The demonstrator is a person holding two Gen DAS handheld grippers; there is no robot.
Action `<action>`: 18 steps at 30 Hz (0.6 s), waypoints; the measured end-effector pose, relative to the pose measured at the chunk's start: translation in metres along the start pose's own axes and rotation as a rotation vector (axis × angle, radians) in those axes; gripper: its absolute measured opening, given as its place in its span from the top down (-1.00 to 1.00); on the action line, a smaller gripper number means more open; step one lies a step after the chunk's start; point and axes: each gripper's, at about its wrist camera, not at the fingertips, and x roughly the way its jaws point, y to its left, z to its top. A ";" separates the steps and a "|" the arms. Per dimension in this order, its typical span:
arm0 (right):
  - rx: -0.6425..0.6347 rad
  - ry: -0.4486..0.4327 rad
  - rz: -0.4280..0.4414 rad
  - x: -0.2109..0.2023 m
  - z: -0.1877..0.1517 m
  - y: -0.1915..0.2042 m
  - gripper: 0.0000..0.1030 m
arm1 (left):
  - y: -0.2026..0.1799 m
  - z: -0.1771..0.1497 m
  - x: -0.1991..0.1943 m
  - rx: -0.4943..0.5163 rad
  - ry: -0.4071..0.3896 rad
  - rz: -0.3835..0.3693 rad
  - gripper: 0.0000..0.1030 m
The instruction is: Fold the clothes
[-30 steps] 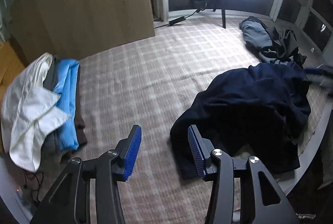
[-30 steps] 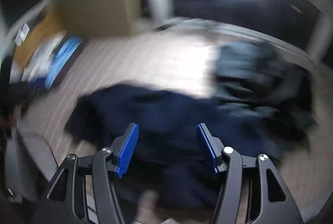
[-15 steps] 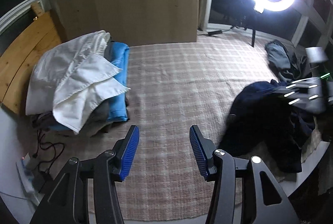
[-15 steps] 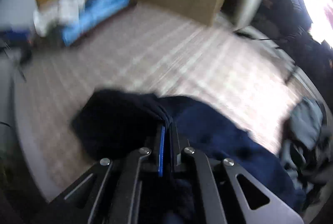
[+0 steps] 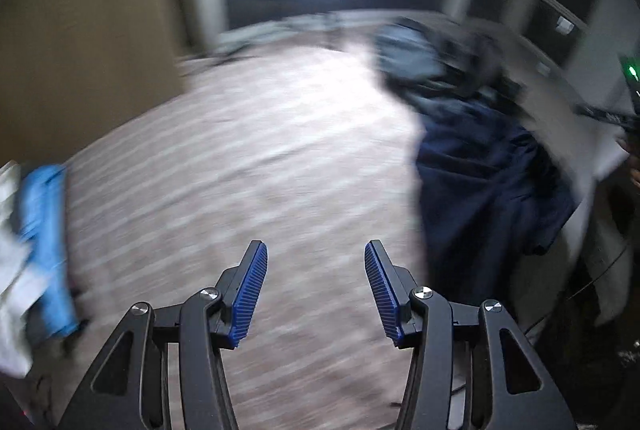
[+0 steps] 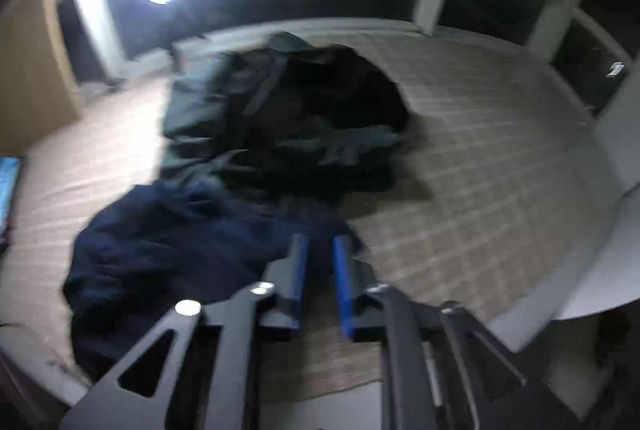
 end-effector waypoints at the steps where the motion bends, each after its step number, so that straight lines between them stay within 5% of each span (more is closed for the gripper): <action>1: -0.020 -0.006 0.012 0.000 -0.006 0.003 0.06 | -0.018 0.002 0.008 0.022 0.014 -0.033 0.02; 6: -0.072 0.056 0.030 0.034 -0.035 0.007 -0.07 | -0.104 -0.002 0.043 0.141 0.111 -0.185 -0.09; 11: 0.079 0.171 0.132 0.088 -0.049 -0.021 -0.07 | -0.167 -0.013 0.081 0.326 0.166 -0.085 -0.23; 13: 0.129 0.217 0.193 0.109 -0.052 -0.022 -0.07 | -0.172 -0.011 0.100 0.352 0.191 -0.034 0.07; 14: 0.126 0.227 0.218 0.115 -0.052 -0.018 -0.07 | -0.172 -0.009 0.107 0.354 0.202 -0.020 0.72; 15: 0.109 0.228 0.240 0.119 -0.052 -0.011 -0.04 | -0.164 -0.004 0.105 0.305 0.205 -0.055 0.84; 17: 0.076 0.226 0.298 0.123 -0.052 0.003 0.93 | -0.148 0.006 0.099 0.209 0.203 -0.121 0.85; 18: 0.070 0.205 0.332 0.116 -0.049 0.007 0.95 | -0.139 0.011 0.085 0.180 0.163 -0.131 0.85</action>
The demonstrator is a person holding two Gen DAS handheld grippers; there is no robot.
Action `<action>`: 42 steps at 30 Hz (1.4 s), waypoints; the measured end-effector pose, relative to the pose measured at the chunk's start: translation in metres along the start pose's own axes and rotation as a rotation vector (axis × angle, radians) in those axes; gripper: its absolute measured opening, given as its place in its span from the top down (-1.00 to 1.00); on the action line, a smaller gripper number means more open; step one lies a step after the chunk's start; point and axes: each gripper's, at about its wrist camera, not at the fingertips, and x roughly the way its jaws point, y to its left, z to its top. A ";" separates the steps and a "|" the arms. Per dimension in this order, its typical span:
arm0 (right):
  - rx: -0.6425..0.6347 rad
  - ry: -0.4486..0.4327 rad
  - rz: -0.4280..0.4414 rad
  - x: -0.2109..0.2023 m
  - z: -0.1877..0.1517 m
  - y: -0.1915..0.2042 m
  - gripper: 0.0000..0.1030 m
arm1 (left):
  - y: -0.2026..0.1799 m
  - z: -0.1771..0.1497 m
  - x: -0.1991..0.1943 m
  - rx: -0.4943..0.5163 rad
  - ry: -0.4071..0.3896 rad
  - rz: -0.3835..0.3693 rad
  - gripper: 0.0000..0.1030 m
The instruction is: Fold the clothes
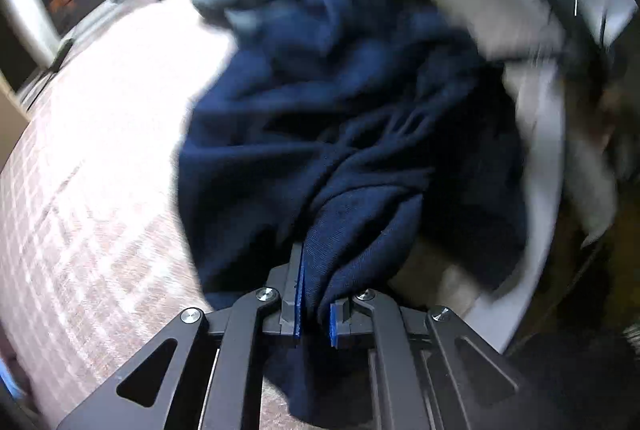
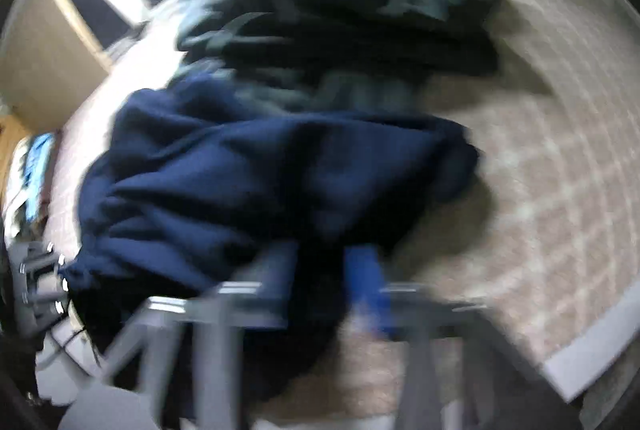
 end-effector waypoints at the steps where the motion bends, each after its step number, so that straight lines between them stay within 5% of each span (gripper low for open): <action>1: -0.005 -0.032 0.020 -0.008 0.001 0.005 0.95 | 0.007 0.001 -0.018 -0.021 -0.043 0.014 0.86; 6: 0.047 -0.267 0.135 -0.102 0.012 0.024 0.96 | 0.056 -0.005 -0.142 -0.146 -0.270 0.091 0.88; 10: -0.058 -0.479 0.200 -0.196 0.018 0.069 0.96 | 0.088 -0.030 -0.242 -0.194 -0.430 0.197 0.88; 13: -0.165 -0.577 0.243 -0.241 0.029 0.113 0.96 | 0.109 -0.060 -0.299 -0.225 -0.493 0.318 0.88; 16: -0.239 -0.607 0.274 -0.244 0.057 0.155 0.96 | 0.143 -0.090 -0.330 -0.286 -0.496 0.444 0.87; 19: -0.276 -0.565 0.220 -0.187 0.109 0.197 0.81 | 0.207 -0.109 -0.296 -0.384 -0.313 0.590 0.65; 21: -0.294 -0.401 0.098 -0.122 0.141 0.215 0.61 | 0.252 -0.123 -0.254 -0.441 -0.120 0.685 0.48; 22: -0.287 -0.315 0.033 -0.091 0.151 0.219 0.61 | 0.273 -0.135 -0.224 -0.478 -0.002 0.700 0.48; 24: -0.247 -0.238 0.051 -0.055 0.143 0.211 0.61 | 0.275 -0.150 -0.191 -0.509 0.071 0.653 0.48; 25: -0.244 -0.222 0.064 -0.048 0.133 0.205 0.58 | 0.267 -0.154 -0.182 -0.496 0.065 0.624 0.48; 28: -0.250 -0.160 0.022 -0.023 0.096 0.186 -0.02 | 0.232 -0.159 -0.166 -0.443 0.023 0.524 0.27; 33: -0.216 -0.006 0.048 0.027 0.054 0.165 -0.04 | 0.202 -0.139 -0.155 -0.407 -0.043 0.363 0.10; 38: -0.183 0.090 0.145 0.064 0.048 0.176 -0.04 | 0.187 -0.119 -0.143 -0.346 -0.041 0.350 0.07; 42: -0.274 0.099 0.065 0.082 0.049 0.202 0.12 | 0.187 -0.125 -0.147 -0.353 -0.048 0.359 0.03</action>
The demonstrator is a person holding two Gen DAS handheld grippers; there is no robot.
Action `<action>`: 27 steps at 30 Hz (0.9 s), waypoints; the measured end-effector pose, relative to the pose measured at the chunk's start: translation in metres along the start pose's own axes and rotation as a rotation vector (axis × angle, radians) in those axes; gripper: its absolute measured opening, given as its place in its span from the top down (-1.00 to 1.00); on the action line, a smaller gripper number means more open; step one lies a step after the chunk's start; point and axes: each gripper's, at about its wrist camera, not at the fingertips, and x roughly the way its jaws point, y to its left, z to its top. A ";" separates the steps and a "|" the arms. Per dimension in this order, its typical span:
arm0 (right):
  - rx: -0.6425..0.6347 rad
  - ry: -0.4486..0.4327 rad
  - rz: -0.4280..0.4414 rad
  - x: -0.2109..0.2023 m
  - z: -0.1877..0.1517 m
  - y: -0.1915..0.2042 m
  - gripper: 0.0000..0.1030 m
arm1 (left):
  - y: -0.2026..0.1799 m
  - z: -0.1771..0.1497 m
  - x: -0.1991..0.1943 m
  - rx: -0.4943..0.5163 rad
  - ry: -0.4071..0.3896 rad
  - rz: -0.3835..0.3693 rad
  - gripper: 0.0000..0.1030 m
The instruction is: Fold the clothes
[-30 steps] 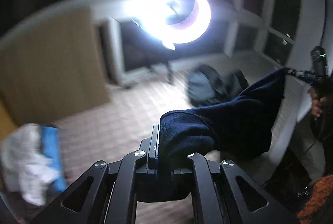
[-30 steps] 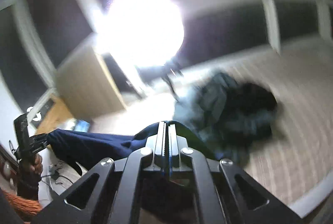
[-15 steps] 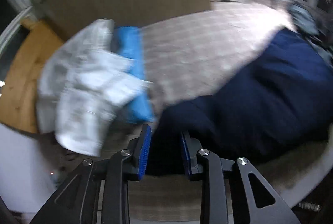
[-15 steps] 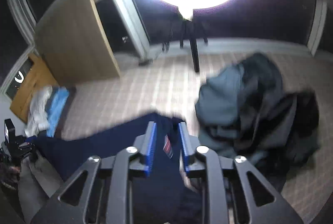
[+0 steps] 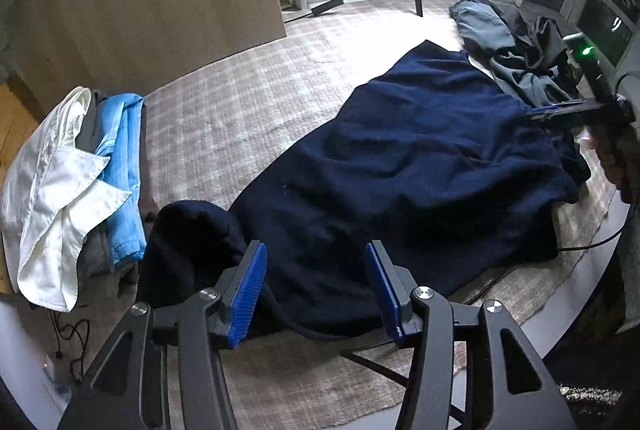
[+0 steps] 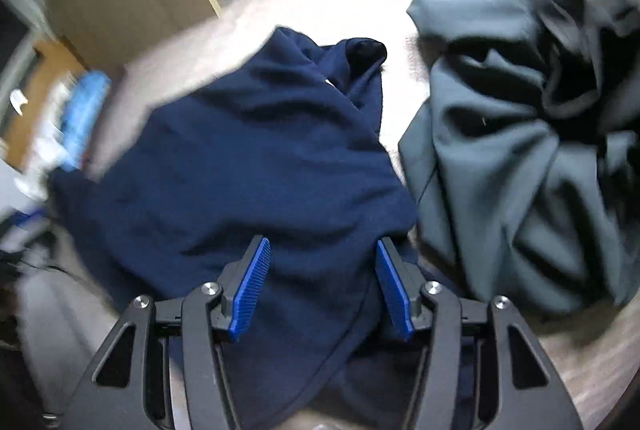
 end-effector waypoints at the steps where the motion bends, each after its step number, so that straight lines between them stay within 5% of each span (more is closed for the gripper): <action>1: -0.029 0.001 -0.018 0.002 0.002 0.007 0.74 | 0.005 -0.002 -0.001 -0.012 0.002 0.010 0.03; 2: -0.059 0.002 -0.037 0.004 0.003 0.014 0.89 | 0.010 -0.004 -0.001 -0.024 0.003 0.020 0.03; 7: -0.048 -0.150 0.049 -0.061 0.000 0.020 0.90 | 0.033 -0.011 -0.008 -0.065 -0.009 0.057 0.03; 10: 0.054 -0.234 0.071 -0.127 -0.043 -0.010 0.90 | 0.044 -0.012 -0.012 -0.078 -0.017 0.087 0.01; 12: 0.163 -0.251 0.003 -0.160 -0.087 -0.040 0.90 | 0.047 -0.009 -0.017 -0.079 -0.033 0.104 0.01; 15: 0.348 -0.105 -0.295 -0.185 -0.155 -0.090 0.86 | 0.042 0.001 -0.021 -0.078 -0.071 0.031 -0.10; 17: 0.396 -0.043 -0.409 -0.198 -0.176 -0.107 0.81 | 0.034 0.011 -0.018 -0.066 -0.078 -0.025 -0.11; 19: 0.392 -0.097 -0.414 -0.212 -0.172 -0.106 0.69 | 0.012 0.023 -0.004 -0.011 -0.061 -0.055 -0.12; 22: 0.255 -0.181 -0.299 -0.204 -0.128 -0.078 -0.15 | -0.020 0.035 0.018 0.046 -0.023 -0.128 -0.13; 24: 0.124 -0.205 -0.232 -0.178 -0.090 -0.054 -0.19 | -0.044 0.038 0.038 0.067 0.021 -0.211 -0.21; 27: -0.008 -0.125 -0.174 -0.111 -0.037 -0.037 -0.19 | -0.071 0.042 0.064 0.089 0.082 -0.247 -0.22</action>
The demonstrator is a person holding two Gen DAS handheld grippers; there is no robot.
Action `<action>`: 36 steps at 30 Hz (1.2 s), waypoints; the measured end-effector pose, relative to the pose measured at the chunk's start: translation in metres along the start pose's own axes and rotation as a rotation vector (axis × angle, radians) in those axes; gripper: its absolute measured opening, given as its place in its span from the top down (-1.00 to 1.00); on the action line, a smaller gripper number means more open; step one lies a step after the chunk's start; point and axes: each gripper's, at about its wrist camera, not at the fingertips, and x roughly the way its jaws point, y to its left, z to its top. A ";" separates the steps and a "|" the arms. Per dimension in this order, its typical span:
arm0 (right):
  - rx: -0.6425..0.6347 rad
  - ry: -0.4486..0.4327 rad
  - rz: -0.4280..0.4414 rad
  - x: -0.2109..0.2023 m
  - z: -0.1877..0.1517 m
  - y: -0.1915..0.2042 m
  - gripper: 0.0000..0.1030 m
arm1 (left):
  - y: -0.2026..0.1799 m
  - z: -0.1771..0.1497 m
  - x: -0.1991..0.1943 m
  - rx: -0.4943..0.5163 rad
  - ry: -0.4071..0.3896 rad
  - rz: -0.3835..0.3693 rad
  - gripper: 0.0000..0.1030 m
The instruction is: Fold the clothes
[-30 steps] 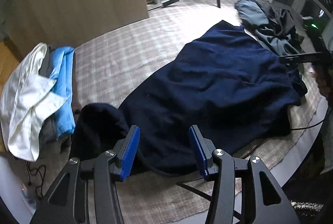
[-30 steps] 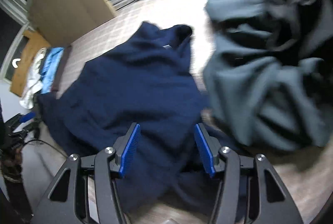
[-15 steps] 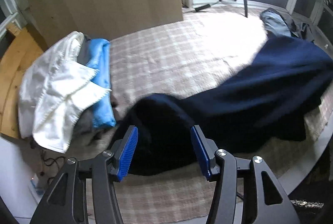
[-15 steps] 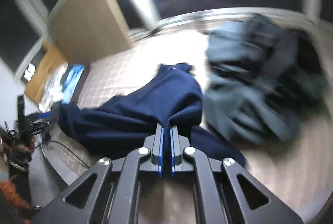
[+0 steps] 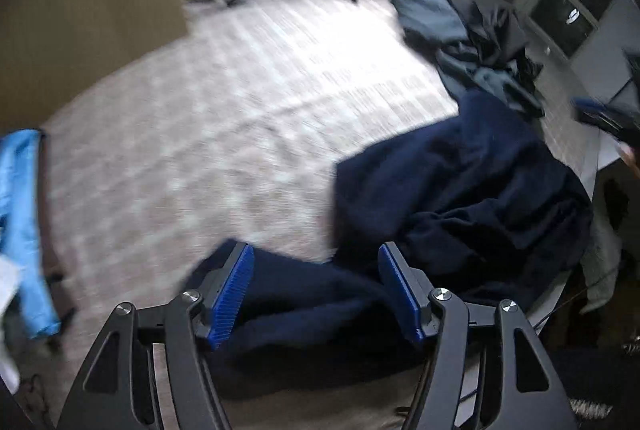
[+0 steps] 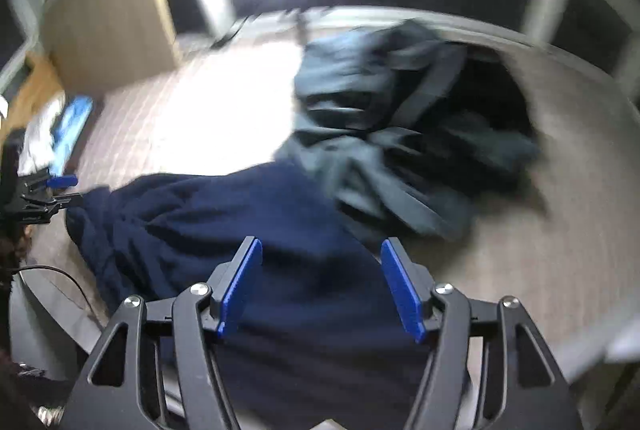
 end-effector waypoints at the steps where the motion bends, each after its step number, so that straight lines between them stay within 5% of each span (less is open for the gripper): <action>1: -0.032 0.031 0.018 0.024 0.012 0.008 -0.19 | -0.008 0.004 0.014 0.016 0.028 0.004 -0.22; 5: -0.154 0.163 0.036 0.099 0.034 0.036 -0.18 | -0.026 0.010 0.045 0.055 0.074 0.025 -0.14; 6: -0.184 0.181 0.047 0.107 0.032 0.041 -0.13 | -0.029 0.010 0.051 0.056 0.078 0.008 0.24; 7: -0.209 0.189 0.064 0.111 0.030 0.046 0.42 | -0.030 0.009 0.055 0.043 0.089 -0.035 0.74; 8: -0.227 0.204 0.087 0.113 0.027 0.049 0.93 | -0.029 0.008 0.054 0.029 0.092 -0.062 0.75; 9: -0.232 0.202 0.109 0.108 0.024 0.052 0.99 | -0.028 0.006 0.049 0.026 0.075 -0.070 0.77; 12: -0.200 0.068 0.144 0.061 0.030 0.048 1.00 | -0.018 0.001 0.013 -0.007 -0.001 -0.117 0.82; 16: -0.083 -0.163 0.201 -0.030 0.050 0.025 0.99 | 0.004 0.000 -0.069 -0.020 -0.164 -0.071 0.82; 18: -0.108 -0.153 0.183 -0.041 0.052 0.024 0.87 | 0.007 -0.005 -0.101 -0.027 -0.222 -0.101 0.82; 20: -0.150 -0.114 0.139 -0.042 0.051 0.025 -0.25 | 0.003 -0.020 -0.121 -0.017 -0.249 -0.101 0.82; 21: -0.167 -0.097 0.104 -0.038 0.048 0.028 -0.44 | 0.001 -0.031 -0.124 -0.009 -0.246 -0.098 0.82; 23: -0.210 -0.040 0.072 -0.010 0.038 0.035 -0.46 | -0.001 -0.056 -0.122 -0.019 -0.208 -0.090 0.82; 29: -0.228 0.294 0.206 0.115 0.016 0.062 -0.44 | 0.015 -0.123 -0.086 -0.185 -0.079 -0.089 0.82; 30: -0.245 0.330 0.221 0.127 0.011 0.070 -0.33 | 0.019 -0.127 -0.085 -0.211 -0.085 -0.098 0.82; 31: -0.271 0.330 0.219 0.126 0.007 0.078 0.49 | 0.022 -0.132 -0.085 -0.238 -0.091 -0.108 0.82; 32: -0.292 0.323 0.205 0.122 0.005 0.085 0.92 | 0.024 -0.135 -0.085 -0.261 -0.098 -0.117 0.82; 36: -0.276 0.199 0.231 0.066 0.010 0.089 0.96 | 0.019 -0.128 -0.108 -0.237 -0.169 -0.121 0.82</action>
